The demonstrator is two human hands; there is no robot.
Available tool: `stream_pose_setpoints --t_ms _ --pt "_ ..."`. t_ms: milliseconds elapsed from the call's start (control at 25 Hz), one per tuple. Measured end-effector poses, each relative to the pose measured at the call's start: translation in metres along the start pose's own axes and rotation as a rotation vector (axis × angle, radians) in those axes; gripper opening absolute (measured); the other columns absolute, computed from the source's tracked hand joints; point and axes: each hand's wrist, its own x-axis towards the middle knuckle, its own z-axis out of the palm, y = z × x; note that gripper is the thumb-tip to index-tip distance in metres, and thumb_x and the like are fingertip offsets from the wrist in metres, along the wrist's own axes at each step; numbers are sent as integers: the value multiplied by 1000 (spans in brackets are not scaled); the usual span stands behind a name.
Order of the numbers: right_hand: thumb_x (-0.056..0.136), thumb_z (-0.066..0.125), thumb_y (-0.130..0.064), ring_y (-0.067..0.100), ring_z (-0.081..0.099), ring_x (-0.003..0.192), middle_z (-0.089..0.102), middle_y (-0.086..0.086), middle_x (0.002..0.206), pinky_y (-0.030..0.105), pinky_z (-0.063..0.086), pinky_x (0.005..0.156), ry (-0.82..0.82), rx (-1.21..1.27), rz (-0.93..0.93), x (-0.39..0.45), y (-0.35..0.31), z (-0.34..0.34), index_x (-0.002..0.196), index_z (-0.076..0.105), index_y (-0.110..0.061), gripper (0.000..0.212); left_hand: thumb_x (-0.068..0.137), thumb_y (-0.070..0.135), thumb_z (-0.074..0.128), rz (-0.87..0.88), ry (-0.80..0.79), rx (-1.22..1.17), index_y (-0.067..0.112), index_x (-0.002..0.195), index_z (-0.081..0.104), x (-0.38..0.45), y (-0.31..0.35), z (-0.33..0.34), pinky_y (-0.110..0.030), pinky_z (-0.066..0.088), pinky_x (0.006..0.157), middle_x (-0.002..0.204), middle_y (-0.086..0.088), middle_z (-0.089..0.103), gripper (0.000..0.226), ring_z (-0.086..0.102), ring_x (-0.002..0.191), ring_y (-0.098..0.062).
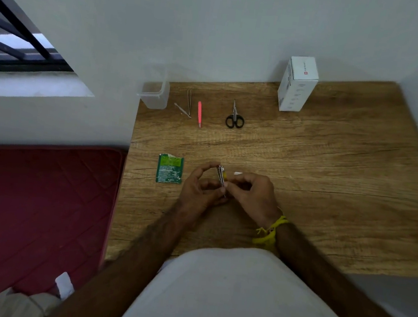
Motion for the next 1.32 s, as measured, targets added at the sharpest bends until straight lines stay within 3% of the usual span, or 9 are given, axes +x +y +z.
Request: stream_pose_setpoints --t_ms 120,320,440,560,640,800,1000,1160,1320 --pt "78 82 -17 -3 67 81 72 -8 91 10 50 73 -57 117 132 6 3 -3 95 78 -11 19 81 -16 69 32 -19 72 15 136 52 0 3 -1 -41 62 80 96 -17 74 65 73 92 -31" --pt "78 79 -6 9 68 78 74 6 83 25 56 73 -23 142 123 7 -3 -3 83 74 -11 8 79 -17 71 27 -45 116 15 136 53 0 9 -1 -41 62 78 99 -23 73 68 73 91 -35" --pt "85 71 2 14 67 73 74 16 87 29 57 70 -132 187 88 9 -8 -12 85 74 -11 13 78 -16 72 5 -47 132 18 133 55 0 12 -1 -42 62 76 97 -20 73 66 74 90 -34" --pt "87 70 -3 18 67 71 74 12 84 34 57 72 -108 20 63 19 -10 -24 90 75 -17 15 77 -13 75 -58 -48 194 15 134 54 0 15 -5 -43 62 75 89 -13 73 67 74 86 -32" --pt "87 71 -5 20 70 76 74 8 83 31 59 71 -76 -86 29 29 -14 -33 96 76 -15 14 77 -11 76 -107 -86 255 11 133 56 -1 19 -9 -39 62 72 88 -12 72 63 74 85 -30" --pt "88 66 6 13 66 67 70 11 79 24 59 65 -116 -17 20 50 -30 -39 104 72 1 17 78 -12 73 -123 -224 380 18 116 66 -2 26 -7 -28 60 66 79 -3 73 49 71 77 -19" --pt "88 65 7 11 63 60 67 9 76 20 56 58 -172 -17 49 60 -31 -27 108 70 2 21 78 -10 75 -137 -272 403 22 112 67 2 26 -9 -34 61 72 92 -18 72 48 69 85 -28" --pt "87 72 -3 6 65 62 66 7 74 25 55 63 -75 143 88 53 -31 -23 110 68 -3 23 85 -8 69 -160 -227 169 10 125 61 -6 23 -2 -33 61 73 108 -24 72 44 71 89 -27" --pt "76 83 -34 9 64 80 67 0 86 25 54 70 101 -52 105 25 -30 -16 103 67 -17 36 83 -11 70 -123 -64 80 4 130 58 -1 21 0 -30 61 68 100 -20 74 52 74 82 -24"
